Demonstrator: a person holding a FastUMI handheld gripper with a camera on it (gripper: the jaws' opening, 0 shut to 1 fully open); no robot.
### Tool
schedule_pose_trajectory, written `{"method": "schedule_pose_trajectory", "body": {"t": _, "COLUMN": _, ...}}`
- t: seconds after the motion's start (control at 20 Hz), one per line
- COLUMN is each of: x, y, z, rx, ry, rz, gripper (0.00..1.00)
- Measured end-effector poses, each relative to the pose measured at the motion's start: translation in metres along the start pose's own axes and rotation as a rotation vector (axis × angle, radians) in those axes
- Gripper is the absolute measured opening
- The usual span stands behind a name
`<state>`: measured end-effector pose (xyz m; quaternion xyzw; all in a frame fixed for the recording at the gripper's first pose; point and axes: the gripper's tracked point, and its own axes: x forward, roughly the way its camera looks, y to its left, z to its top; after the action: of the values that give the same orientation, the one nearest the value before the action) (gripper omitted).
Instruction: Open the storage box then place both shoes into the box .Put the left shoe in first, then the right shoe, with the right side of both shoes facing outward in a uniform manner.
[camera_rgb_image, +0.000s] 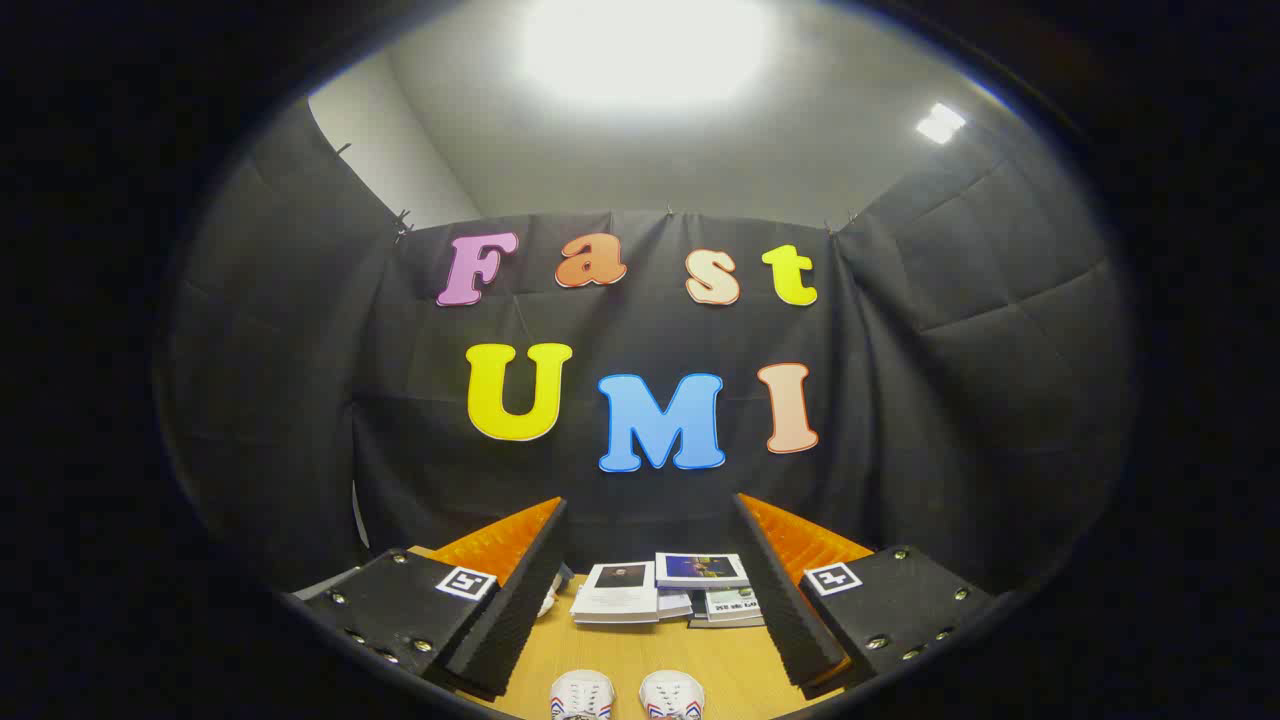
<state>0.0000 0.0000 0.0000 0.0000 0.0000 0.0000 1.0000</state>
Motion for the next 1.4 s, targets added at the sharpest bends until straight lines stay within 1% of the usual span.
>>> {"method": "schedule_pose_trajectory", "body": {"t": 0.1, "x": 0.001, "y": 0.004, "z": -0.005, "rx": -0.011, "ry": 0.015, "rz": 0.01, "gripper": 0.96}}
{"method": "schedule_pose_trajectory", "body": {"t": 0.6, "x": 0.001, "y": 0.021, "z": -0.001, "rx": -0.048, "ry": -0.004, "rz": 0.033, "gripper": 0.97}}
{"method": "schedule_pose_trajectory", "body": {"t": 0.9, "x": 0.002, "y": 0.026, "z": -0.003, "rx": -0.045, "ry": 0.002, "rz": 0.042, "gripper": 0.96}}
{"method": "schedule_pose_trajectory", "body": {"t": 1.2, "x": 0.001, "y": 0.039, "z": -0.025, "rx": 0.067, "ry": 0.065, "rz": 0.093, "gripper": 0.97}}
{"method": "schedule_pose_trajectory", "body": {"t": 1.4, "x": -0.001, "y": 0.058, "z": -0.054, "rx": 0.187, "ry": 0.152, "rz": 0.164, "gripper": 0.97}}
